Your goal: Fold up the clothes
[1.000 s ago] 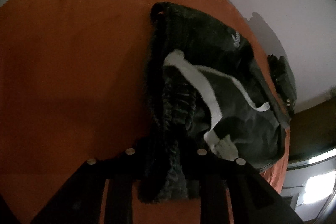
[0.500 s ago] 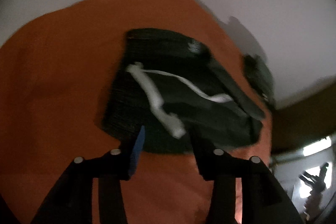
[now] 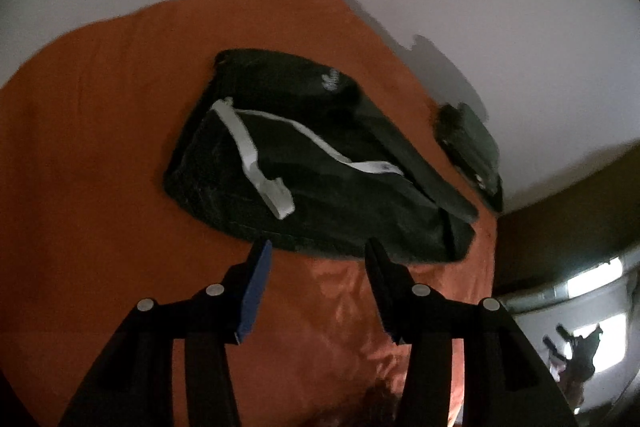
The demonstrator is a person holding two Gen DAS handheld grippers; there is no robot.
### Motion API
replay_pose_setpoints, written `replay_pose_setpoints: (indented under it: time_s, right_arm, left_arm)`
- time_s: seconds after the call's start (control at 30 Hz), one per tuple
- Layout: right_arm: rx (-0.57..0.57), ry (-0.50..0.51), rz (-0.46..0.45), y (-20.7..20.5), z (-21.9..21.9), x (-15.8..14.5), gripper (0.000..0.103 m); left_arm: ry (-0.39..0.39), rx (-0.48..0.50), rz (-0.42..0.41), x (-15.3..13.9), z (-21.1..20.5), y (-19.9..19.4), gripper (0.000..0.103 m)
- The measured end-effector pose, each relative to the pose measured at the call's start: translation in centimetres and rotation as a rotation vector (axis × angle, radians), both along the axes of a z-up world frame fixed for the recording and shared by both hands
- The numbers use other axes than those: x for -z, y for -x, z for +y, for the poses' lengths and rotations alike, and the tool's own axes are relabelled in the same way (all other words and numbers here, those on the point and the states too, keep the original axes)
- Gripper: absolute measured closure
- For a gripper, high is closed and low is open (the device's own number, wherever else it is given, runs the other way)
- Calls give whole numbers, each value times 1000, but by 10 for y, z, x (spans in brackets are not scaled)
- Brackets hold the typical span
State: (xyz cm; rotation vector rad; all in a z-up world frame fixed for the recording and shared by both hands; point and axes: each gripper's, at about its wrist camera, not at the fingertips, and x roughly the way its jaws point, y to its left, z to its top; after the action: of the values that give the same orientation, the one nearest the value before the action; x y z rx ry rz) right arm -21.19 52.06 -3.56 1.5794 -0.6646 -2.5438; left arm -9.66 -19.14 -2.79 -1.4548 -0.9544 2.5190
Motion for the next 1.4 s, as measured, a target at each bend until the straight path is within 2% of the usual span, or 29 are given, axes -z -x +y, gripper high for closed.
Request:
replay_pose_setpoints:
  time_s: [0.2, 0.27, 0.33, 0.43, 0.57, 0.63, 0.73, 0.83, 0.9, 0.97, 1.03, 1.1, 1.17, 1.27, 1.33, 1.4]
  right_arm:
    - [69, -8, -7, 20, 22, 19, 41]
    - [61, -22, -28, 49, 28, 30, 41]
    - [45, -19, -45, 86, 31, 47, 41]
    - [14, -3, -46, 155, 32, 84, 41]
    - [44, 42, -9, 206, 30, 145, 41]
    - [64, 64, -40, 221, 28, 178, 41]
    - [97, 54, -79, 242, 26, 217, 42]
    - [101, -101, -65, 264, 21, 230, 42]
    - [58, -139, -24, 281, 17, 234, 42]
    - [41, -129, -23, 297, 18, 244, 54]
    - [85, -113, -60, 304, 27, 258, 101]
    - [130, -97, -94, 311, 36, 271, 103]
    - [195, -78, -54, 295, 50, 267, 103]
    - [288, -73, 9, 250, 79, 244, 103]
    - [326, -12, 30, 217, 103, 232, 103]
    - [301, 110, -16, 215, 118, 237, 101]
  left_arm:
    - [-13, -78, -97, 59, 9, 54, 51]
    - [-26, -110, -148, 79, 18, 81, 50]
    - [-71, -111, -178, 92, 34, 111, 50]
    - [-141, -61, -118, 94, 62, 134, 50]
    - [-100, -36, -28, 101, 95, 127, 41]
    - [-61, -42, -13, 113, 108, 115, 40]
    - [-20, -41, -61, 138, 117, 97, 40]
    - [-8, -69, -131, 162, 107, 82, 40]
    - [2, -101, -165, 167, 91, 74, 40]
    - [9, -157, -164, 165, 69, 63, 40]
    - [26, -199, -170, 162, 51, 55, 40]
    - [43, -235, -174, 158, 36, 51, 40]
    - [57, -267, -181, 154, 21, 50, 40]
    - [96, -253, -194, 147, 4, 59, 40]
    - [136, -238, -190, 142, -4, 65, 40]
    - [151, -242, -158, 142, -11, 70, 40]
